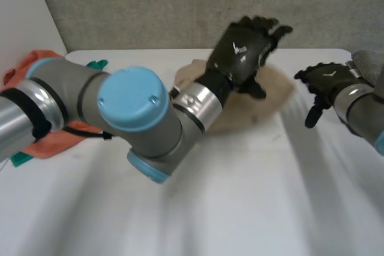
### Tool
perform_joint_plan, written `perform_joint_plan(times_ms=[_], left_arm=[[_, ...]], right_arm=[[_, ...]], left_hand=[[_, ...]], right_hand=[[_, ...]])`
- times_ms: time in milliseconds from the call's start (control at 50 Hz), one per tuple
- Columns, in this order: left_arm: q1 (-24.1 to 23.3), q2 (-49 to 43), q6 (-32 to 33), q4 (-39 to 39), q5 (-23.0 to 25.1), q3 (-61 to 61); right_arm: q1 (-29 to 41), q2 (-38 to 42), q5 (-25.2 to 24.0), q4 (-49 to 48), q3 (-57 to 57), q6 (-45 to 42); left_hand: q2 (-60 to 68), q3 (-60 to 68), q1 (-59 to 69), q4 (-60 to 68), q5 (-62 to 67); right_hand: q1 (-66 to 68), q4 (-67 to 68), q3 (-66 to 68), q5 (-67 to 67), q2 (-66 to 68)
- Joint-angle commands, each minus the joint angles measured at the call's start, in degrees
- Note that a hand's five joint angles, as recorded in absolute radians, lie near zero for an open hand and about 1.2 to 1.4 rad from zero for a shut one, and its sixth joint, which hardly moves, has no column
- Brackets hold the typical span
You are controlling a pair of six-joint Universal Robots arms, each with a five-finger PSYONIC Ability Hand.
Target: Fold the laundry.
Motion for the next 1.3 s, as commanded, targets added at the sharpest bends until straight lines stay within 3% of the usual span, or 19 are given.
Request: perform_joint_plan(times_ms=[20,100,240,360,500,660,780,800,880,900,940,1040,1120,1300], left_arm=[[2.39,5.73,4.88,-0.95,-5.57,-3.0],[4.76,11.97,6.2,-1.21,-10.76,-7.66],[11.26,19.28,8.83,-6.56,-15.51,-20.14],[18.81,16.92,11.56,-13.85,-14.99,-24.71],[24.01,9.1,13.05,-21.77,-11.39,-22.88],[24.37,3.29,13.14,-19.32,-9.54,-17.96],[23.31,2.93,12.97,-18.88,-10.41,-17.25],[23.22,2.93,12.97,-18.88,-10.5,-17.33],[22.61,2.85,12.97,-18.53,-10.94,-17.86],[22.43,2.76,12.97,-18.18,-11.12,-17.95],[22.34,2.58,13.05,-17.74,-11.21,-18.04],[22.17,1.88,13.05,-16.24,-11.91,-17.6],[22.08,0.57,12.97,-15.28,-12.26,-15.85],[19.71,-4.53,11.3,-16.85,-14.28,-9.17]], right_arm=[[-2.62,-0.8,0.91,1.06,-1.77,-0.07],[-1.92,-2.99,-0.76,2.9,-0.98,-0.16],[2.03,-9.5,-11.47,8.35,4.2,-5.77],[4.22,-10.91,-17.37,11.17,9.99,-15.17],[6.6,-6.08,-16.41,5.56,11.24,-21.16],[9.32,4.19,-10.35,-8.24,4.49,-21.69],[11.08,11.06,-8.24,-9.23,-2.47,-22.22],[11.35,11.67,-7.97,-8.53,-3.43,-22.3],[11.88,13.96,-7.97,-4.22,-8.09,-21.43],[12.23,14.23,-8.23,-1.95,-9.58,-20.47],[12.58,14.05,-8.67,0.43,-10.99,-19.32],[12.93,9.58,-11.39,6.42,-12.93,-15.37],[13.81,-0.32,-13.5,7.83,-12.76,-10.46],[16.09,-12.04,-13.33,8.27,-11.18,-3.32]], left_hand=[[-5.0,-5.2,-2.5,-4.6,-5.15],[-5.0,-5.2,-2.5,-4.6,-5.15],[-5.0,-5.2,-2.5,-4.6,-5.15],[0.56,0.36,3.06,0.96,0.41],[2.45,2.25,4.95,2.85,2.3],[1.6,1.4,4.1,2.0,1.45],[1.6,1.4,4.1,2.0,1.45],[1.43,1.24,3.93,1.84,1.28],[0.6,0.4,3.1,1.0,0.44],[-0.24,-0.44,2.26,0.16,-0.39],[-1.42,-1.62,1.08,-1.02,-1.57],[-2.27,-2.46,0.23,-1.86,-2.42],[-4.45,-4.65,-1.95,-4.05,-4.61],[-0.11,-0.31,2.39,0.29,-0.26]], right_hand=[[-2.52,-1.66,-1.54,-2.53,-1.58],[-2.52,-1.66,-1.54,-2.53,-1.58],[-2.52,-1.66,-1.54,-2.53,-1.58],[-2.52,-1.66,-1.54,-2.53,-1.58],[-1.01,-0.15,-0.02,-1.01,-0.07],[2.02,2.88,3.01,2.02,2.97],[3.7,4.56,4.68,3.69,4.64],[7.2,8.06,8.19,7.2,8.15],[47.5,48.36,48.49,47.5,48.45],[67.28,68.14,68.26,67.27,68.22],[67.48,68.34,68.46,67.47,68.42],[67.48,68.34,68.46,67.47,68.42],[67.48,68.34,68.46,67.47,68.42],[67.48,68.34,68.46,67.47,68.42]])
